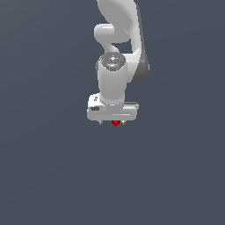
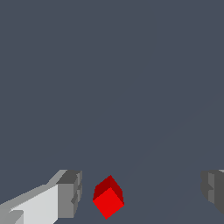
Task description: Pick up the red cube and move it to a goal position.
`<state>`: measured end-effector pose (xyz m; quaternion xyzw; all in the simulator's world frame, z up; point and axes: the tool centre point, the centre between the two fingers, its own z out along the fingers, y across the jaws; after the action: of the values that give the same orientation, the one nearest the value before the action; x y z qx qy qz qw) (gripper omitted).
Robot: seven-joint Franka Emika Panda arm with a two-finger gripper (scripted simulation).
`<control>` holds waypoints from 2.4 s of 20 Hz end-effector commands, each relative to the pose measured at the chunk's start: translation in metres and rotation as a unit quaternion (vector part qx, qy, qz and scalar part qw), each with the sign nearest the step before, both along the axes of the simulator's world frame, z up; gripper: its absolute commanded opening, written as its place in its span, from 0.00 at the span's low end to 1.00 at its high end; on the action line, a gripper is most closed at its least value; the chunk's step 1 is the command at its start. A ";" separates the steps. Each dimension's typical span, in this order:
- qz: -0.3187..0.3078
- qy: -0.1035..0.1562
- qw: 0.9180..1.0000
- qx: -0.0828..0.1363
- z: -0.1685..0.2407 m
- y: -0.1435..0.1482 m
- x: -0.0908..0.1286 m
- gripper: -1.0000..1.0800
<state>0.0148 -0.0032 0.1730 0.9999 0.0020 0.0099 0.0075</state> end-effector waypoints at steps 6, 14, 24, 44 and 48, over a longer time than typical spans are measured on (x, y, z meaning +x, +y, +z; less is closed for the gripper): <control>0.010 0.000 1.000 0.000 -0.005 0.002 -0.003 0.96; 0.070 0.002 0.998 0.001 -0.033 0.012 -0.023 0.96; 0.207 0.007 0.978 0.004 -0.097 0.026 -0.071 0.96; 0.319 0.012 0.948 0.004 -0.153 0.024 -0.112 0.96; 0.319 0.012 0.948 0.004 -0.153 0.024 -0.112 0.00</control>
<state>-0.0975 0.0207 0.0199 0.9471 0.3211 -0.0001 -0.0001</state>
